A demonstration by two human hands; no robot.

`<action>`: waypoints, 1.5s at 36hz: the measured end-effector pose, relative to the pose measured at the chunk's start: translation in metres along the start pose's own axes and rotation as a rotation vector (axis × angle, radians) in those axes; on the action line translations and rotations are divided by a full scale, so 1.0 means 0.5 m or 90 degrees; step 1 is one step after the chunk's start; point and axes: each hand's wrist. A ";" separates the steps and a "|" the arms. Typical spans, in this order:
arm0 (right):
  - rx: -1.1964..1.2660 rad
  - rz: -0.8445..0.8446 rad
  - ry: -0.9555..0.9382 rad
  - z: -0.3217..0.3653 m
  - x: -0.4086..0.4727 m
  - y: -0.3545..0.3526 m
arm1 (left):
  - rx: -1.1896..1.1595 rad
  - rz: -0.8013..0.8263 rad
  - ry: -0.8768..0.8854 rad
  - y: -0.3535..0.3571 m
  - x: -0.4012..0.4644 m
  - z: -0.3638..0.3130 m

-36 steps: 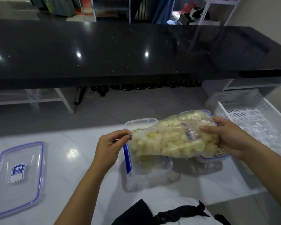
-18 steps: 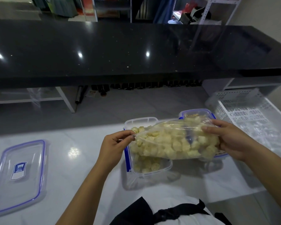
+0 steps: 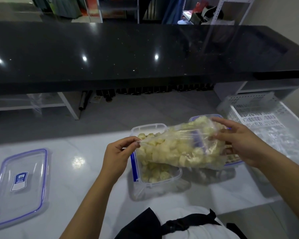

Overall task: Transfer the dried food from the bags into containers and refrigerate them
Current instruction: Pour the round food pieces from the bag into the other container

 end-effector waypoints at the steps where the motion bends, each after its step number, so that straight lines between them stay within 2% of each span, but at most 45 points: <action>1: -0.009 0.020 0.010 -0.003 0.002 -0.002 | -0.003 0.001 -0.007 0.001 -0.001 0.001; 7: -0.053 0.059 0.004 -0.021 0.004 -0.007 | 0.007 0.027 -0.032 0.010 -0.003 0.005; 13: -0.160 0.038 0.033 -0.025 0.001 -0.002 | 0.002 0.020 -0.045 0.011 -0.007 0.006; 22: -0.190 0.070 -0.018 0.020 -0.014 -0.014 | 0.011 0.042 0.004 0.004 -0.006 -0.016; 27: -0.231 0.070 -0.004 0.028 -0.019 0.009 | 0.035 0.031 -0.020 0.012 -0.005 -0.017; 32: -0.187 0.077 -0.075 0.067 -0.036 0.015 | 0.045 0.029 0.092 -0.003 -0.015 -0.039; 39: -0.272 0.053 0.001 0.024 0.000 0.015 | 0.105 0.041 0.005 0.000 0.011 -0.013; 44: -0.250 0.058 -0.011 0.029 -0.003 0.009 | 0.100 0.047 0.019 0.003 0.007 -0.018; 49: -0.194 0.085 -0.075 0.073 -0.018 0.010 | 0.098 0.002 0.103 -0.005 -0.004 -0.039; 51: -0.180 0.094 -0.097 0.085 -0.020 0.008 | 0.102 -0.014 0.087 -0.008 0.001 -0.032; 54: -0.208 0.095 -0.073 0.078 -0.011 0.023 | 0.135 0.009 0.001 0.002 0.008 -0.006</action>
Point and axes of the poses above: each hand's wrist, its own x-axis towards the middle knuckle, its own y-axis out of the palm, z = x × y, and after that the axes turned 13 degrees about z, right-handed
